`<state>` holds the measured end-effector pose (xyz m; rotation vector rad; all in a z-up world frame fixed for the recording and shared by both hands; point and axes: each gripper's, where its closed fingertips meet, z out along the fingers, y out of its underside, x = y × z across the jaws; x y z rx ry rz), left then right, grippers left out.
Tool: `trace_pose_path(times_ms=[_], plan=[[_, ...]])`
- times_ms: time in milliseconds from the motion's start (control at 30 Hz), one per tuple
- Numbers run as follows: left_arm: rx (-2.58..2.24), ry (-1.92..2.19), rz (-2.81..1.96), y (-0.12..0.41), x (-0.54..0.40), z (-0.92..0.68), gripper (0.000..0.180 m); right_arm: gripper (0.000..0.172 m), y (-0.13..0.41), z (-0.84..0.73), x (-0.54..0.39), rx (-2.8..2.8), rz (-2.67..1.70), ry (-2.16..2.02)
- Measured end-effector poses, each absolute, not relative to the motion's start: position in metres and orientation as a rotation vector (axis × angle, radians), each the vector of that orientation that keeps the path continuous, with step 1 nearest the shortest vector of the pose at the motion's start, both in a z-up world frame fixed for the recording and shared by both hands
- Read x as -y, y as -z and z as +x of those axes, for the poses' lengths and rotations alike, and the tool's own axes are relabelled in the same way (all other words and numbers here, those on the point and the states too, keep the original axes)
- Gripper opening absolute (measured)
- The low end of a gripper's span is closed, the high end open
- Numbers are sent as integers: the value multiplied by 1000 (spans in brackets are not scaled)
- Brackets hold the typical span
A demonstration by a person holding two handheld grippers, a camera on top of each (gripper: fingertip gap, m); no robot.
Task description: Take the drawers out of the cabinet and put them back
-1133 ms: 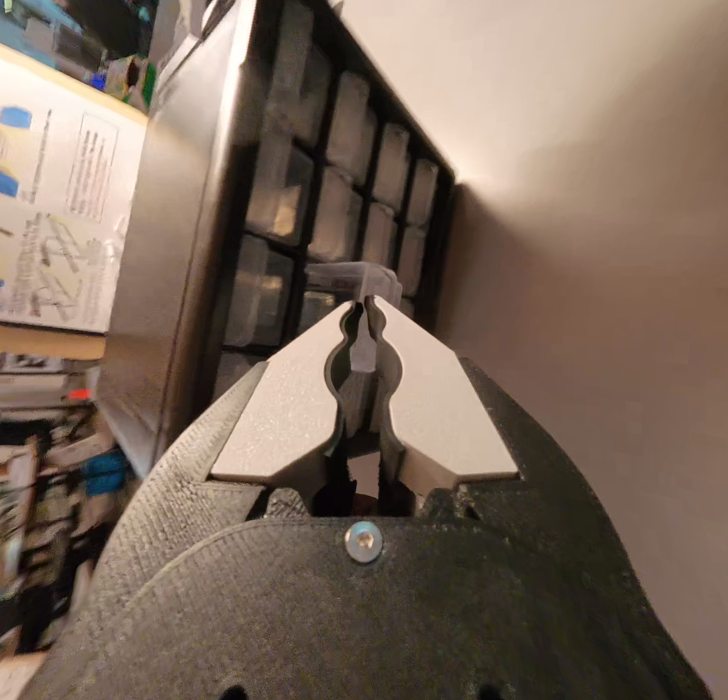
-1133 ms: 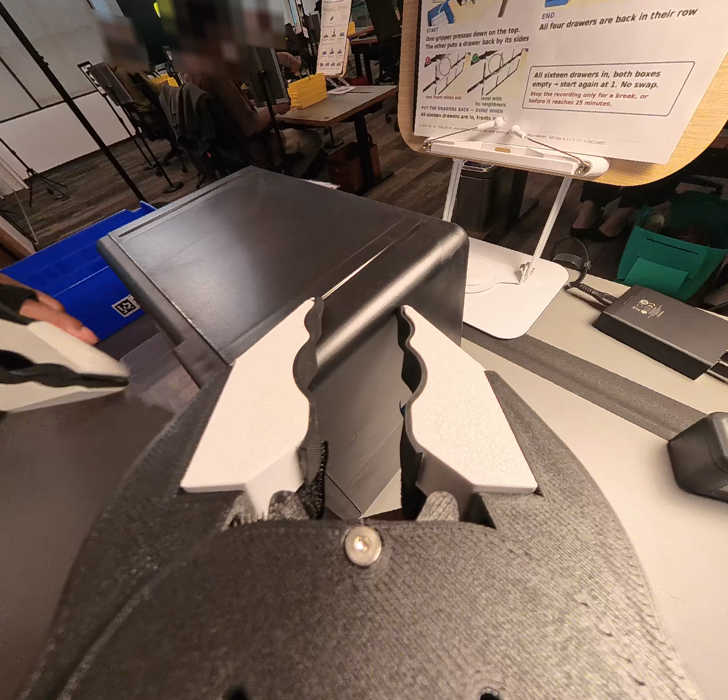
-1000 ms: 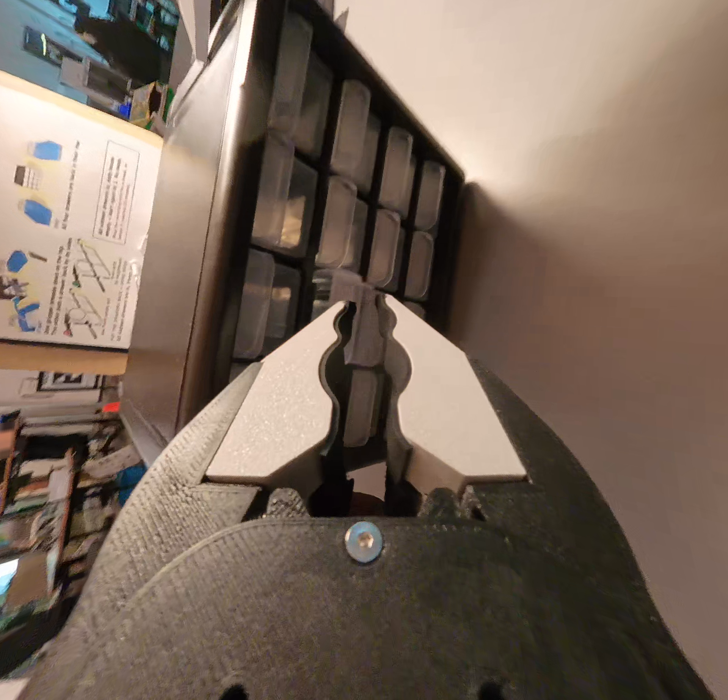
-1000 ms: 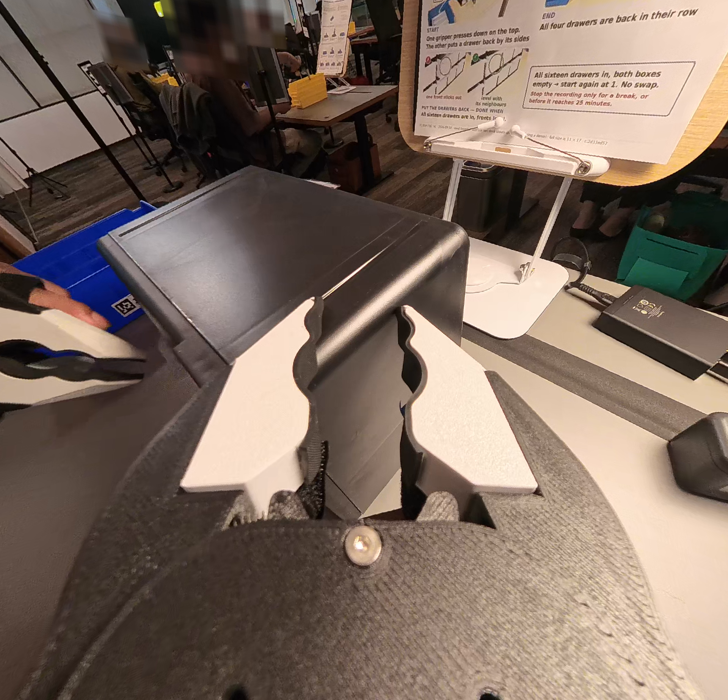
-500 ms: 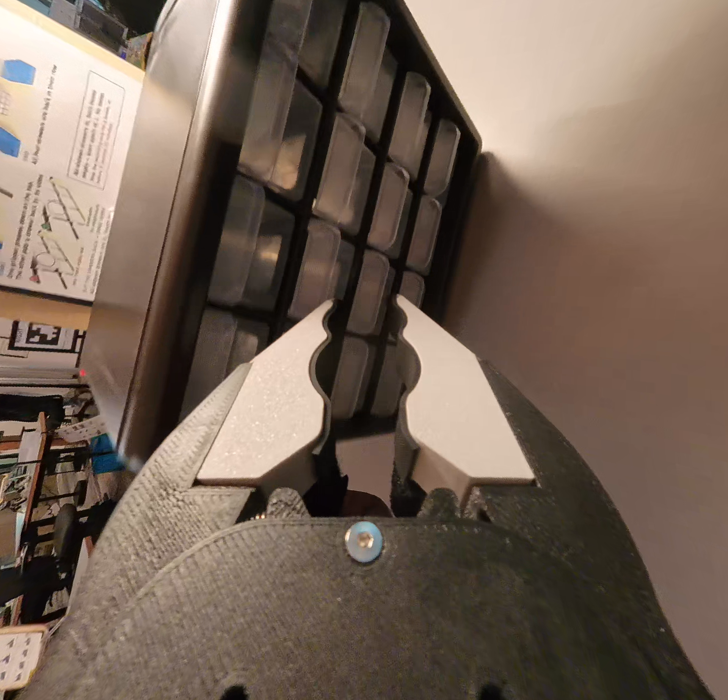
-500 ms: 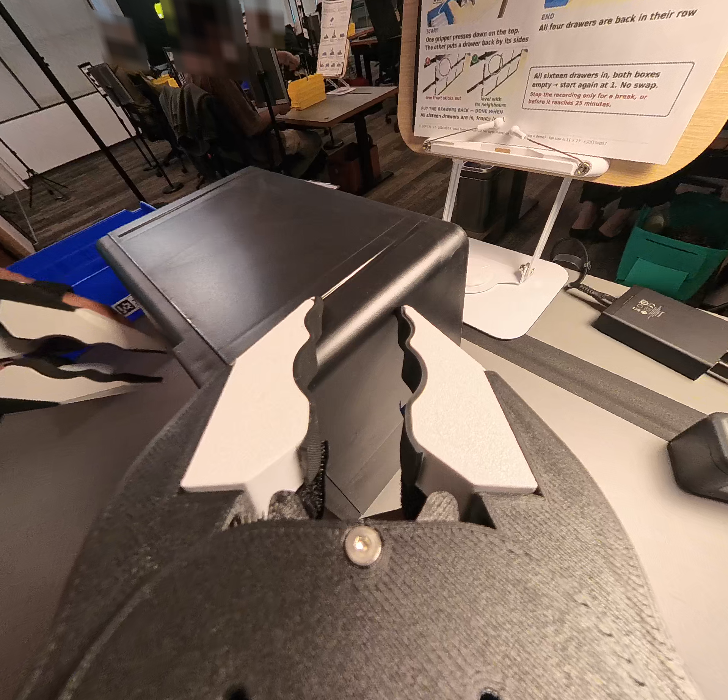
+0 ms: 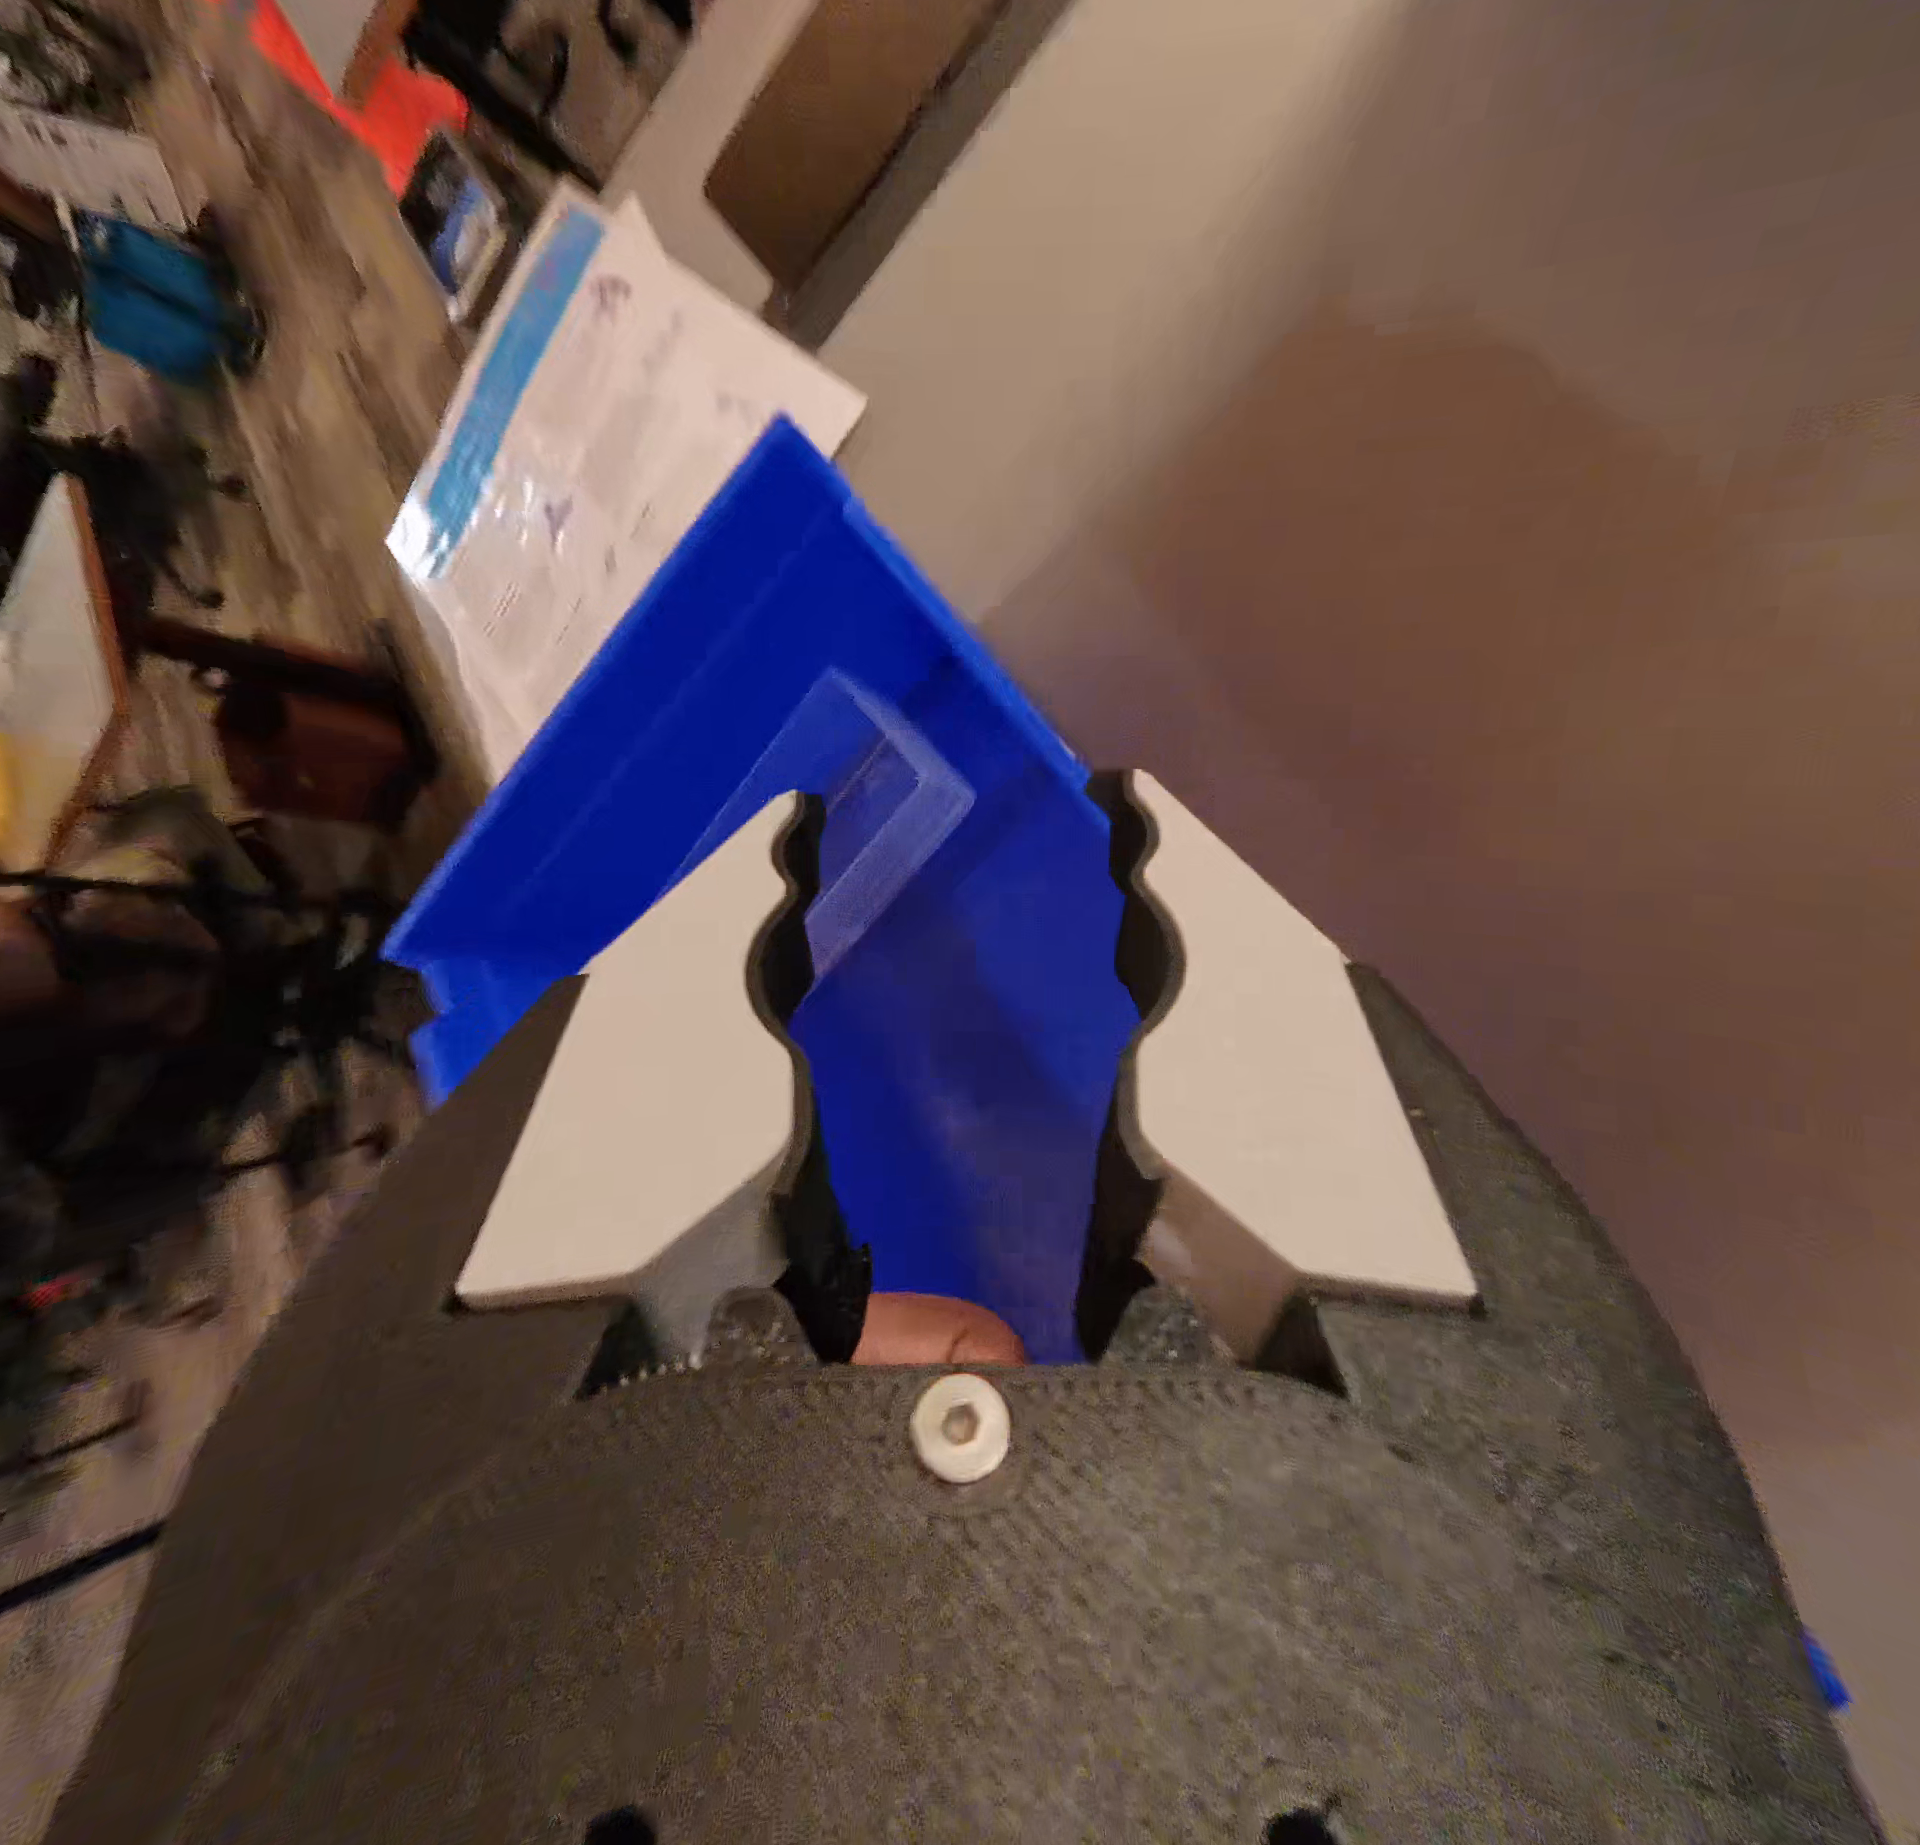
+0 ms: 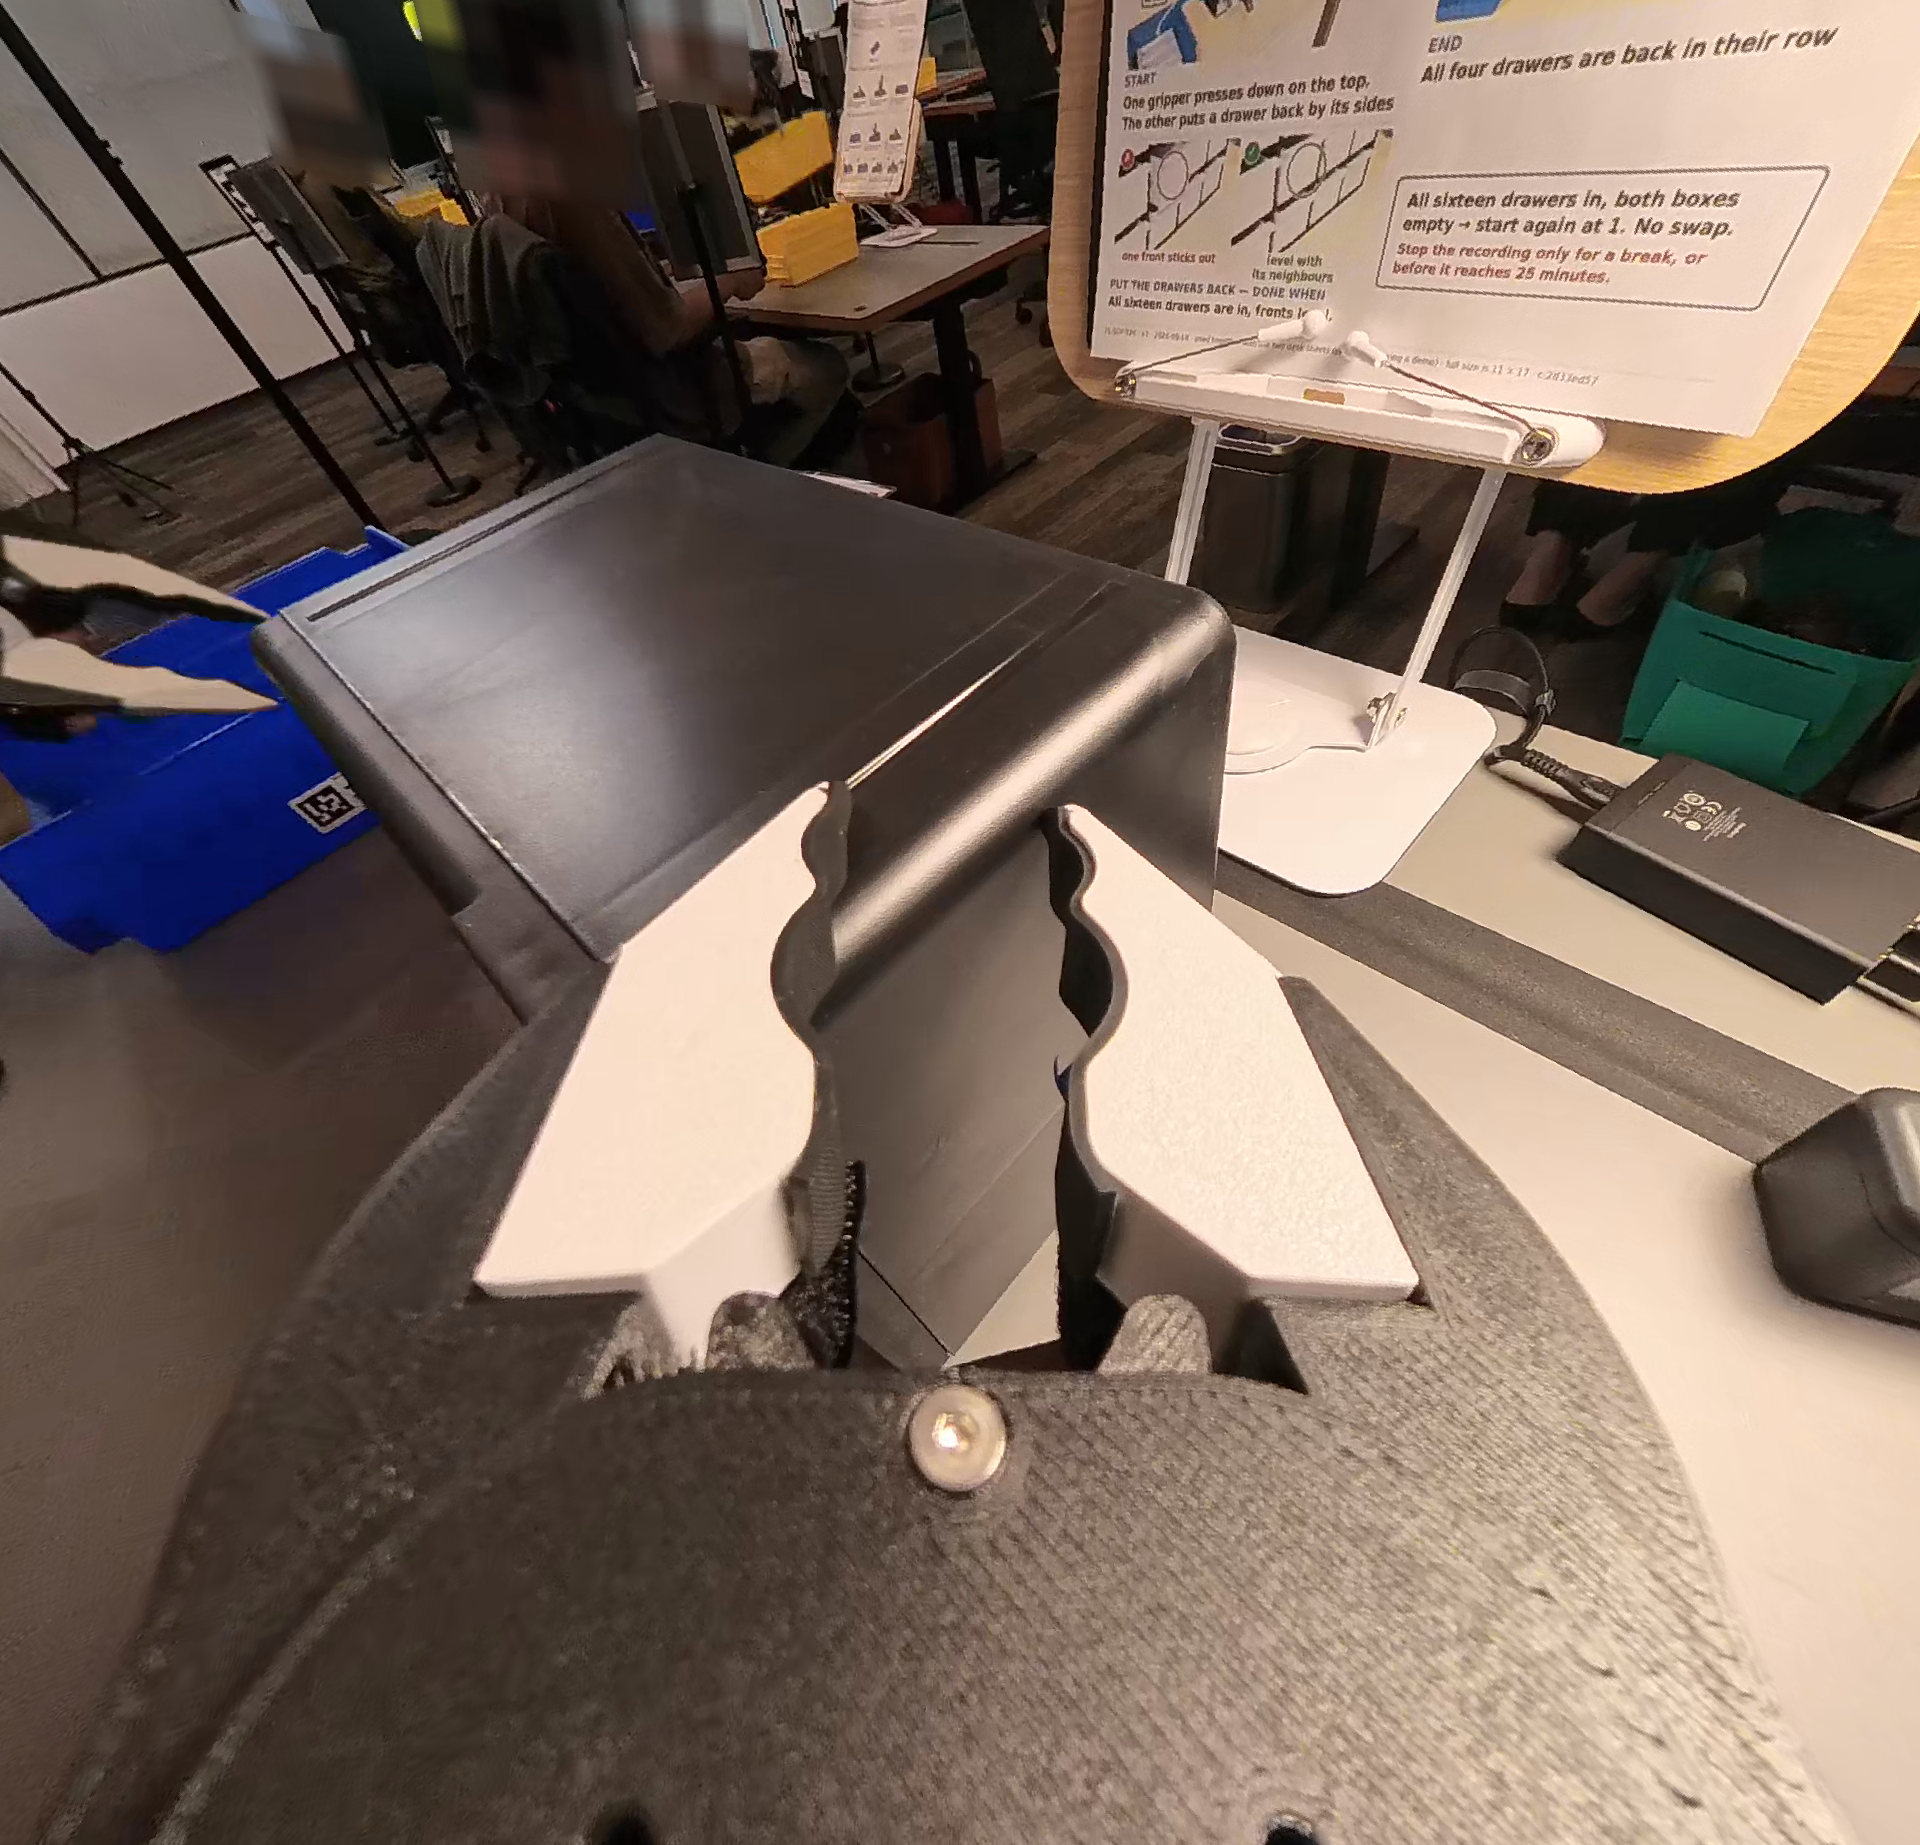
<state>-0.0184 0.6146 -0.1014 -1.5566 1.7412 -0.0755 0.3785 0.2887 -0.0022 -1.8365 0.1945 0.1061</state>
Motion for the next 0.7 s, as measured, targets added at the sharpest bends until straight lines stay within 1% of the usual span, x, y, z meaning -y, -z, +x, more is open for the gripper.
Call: trace_pose_path(times_ms=[33,67,200,267,333,500,633,700], plan=[[-1703,152,-1567,104,-619,-18,56,42,2,379,-289,-194,-1837,-103],[-1660,212,-1587,104,-623,-18,61,42,2,379,-289,-193,-1837,-102],[-1516,412,-1619,90,-637,-15,59,42,2,378,-289,-192,-1834,-112],[-1481,447,-1628,87,-648,-19,59,42,2,379,-289,-191,-1833,-114],[-1483,381,-1661,95,-668,-29,59,42,2,379,-289,-188,-1834,-112],[-1658,58,-1740,145,-712,-53,60,42,2,379,-289,-182,-1838,-87],[-1840,2,-1764,173,-716,-51,59,41,2,379,-289,-177,-1838,-75],[-1920,-42,-1766,184,-718,-50,54,41,1,379,-289,-177,-1836,-76]])
